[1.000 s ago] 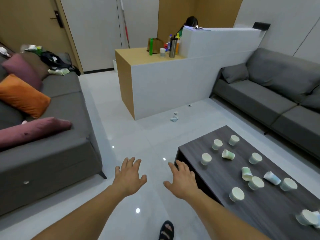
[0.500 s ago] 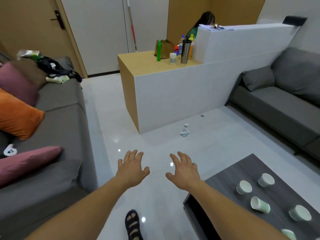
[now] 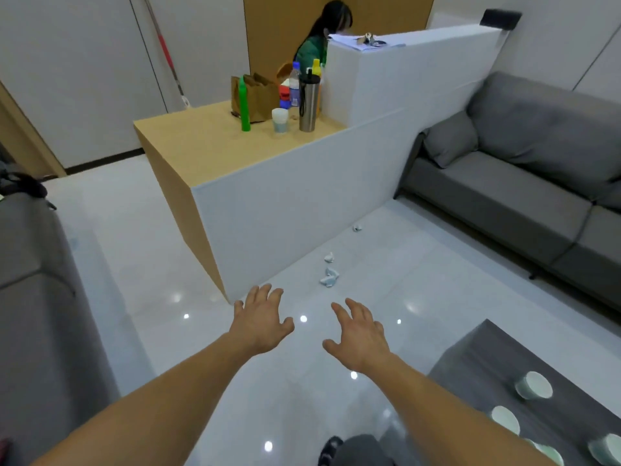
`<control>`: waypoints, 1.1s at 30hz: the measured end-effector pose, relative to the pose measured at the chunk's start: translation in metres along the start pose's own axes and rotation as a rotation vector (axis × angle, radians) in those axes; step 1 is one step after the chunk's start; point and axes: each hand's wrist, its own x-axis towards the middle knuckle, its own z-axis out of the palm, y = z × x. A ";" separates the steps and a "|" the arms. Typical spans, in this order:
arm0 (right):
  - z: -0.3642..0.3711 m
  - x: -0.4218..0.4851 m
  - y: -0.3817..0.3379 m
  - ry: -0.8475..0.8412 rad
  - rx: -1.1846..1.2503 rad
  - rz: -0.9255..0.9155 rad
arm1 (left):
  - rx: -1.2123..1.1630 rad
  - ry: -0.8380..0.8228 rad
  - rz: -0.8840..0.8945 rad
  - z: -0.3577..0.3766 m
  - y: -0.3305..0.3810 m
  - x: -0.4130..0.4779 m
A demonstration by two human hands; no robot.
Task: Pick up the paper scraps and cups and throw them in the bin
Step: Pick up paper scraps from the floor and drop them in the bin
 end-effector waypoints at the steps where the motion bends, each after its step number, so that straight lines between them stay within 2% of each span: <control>1: -0.006 0.019 0.003 0.000 0.008 0.019 | 0.006 -0.002 0.014 -0.005 0.003 0.022; 6: -0.027 0.124 0.028 -0.024 0.049 0.048 | 0.008 -0.016 0.063 -0.020 0.019 0.135; 14: -0.070 0.270 0.075 -0.092 0.099 0.074 | -0.008 -0.160 -0.030 -0.036 0.033 0.286; 23: -0.083 0.412 0.108 -0.192 0.099 0.155 | -0.048 -0.315 0.053 -0.033 0.053 0.456; 24: -0.066 0.463 0.120 -0.211 0.139 0.191 | -0.046 -0.375 0.067 -0.015 0.049 0.516; 26: -0.053 0.500 0.128 -0.222 0.168 0.233 | -0.012 -0.437 0.078 0.001 0.050 0.562; 29: -0.042 0.508 0.132 -0.231 0.178 0.267 | 0.003 -0.467 0.100 0.010 0.050 0.574; 33: 0.029 0.585 0.166 -0.287 0.241 0.361 | -0.005 -0.535 0.117 0.086 0.041 0.662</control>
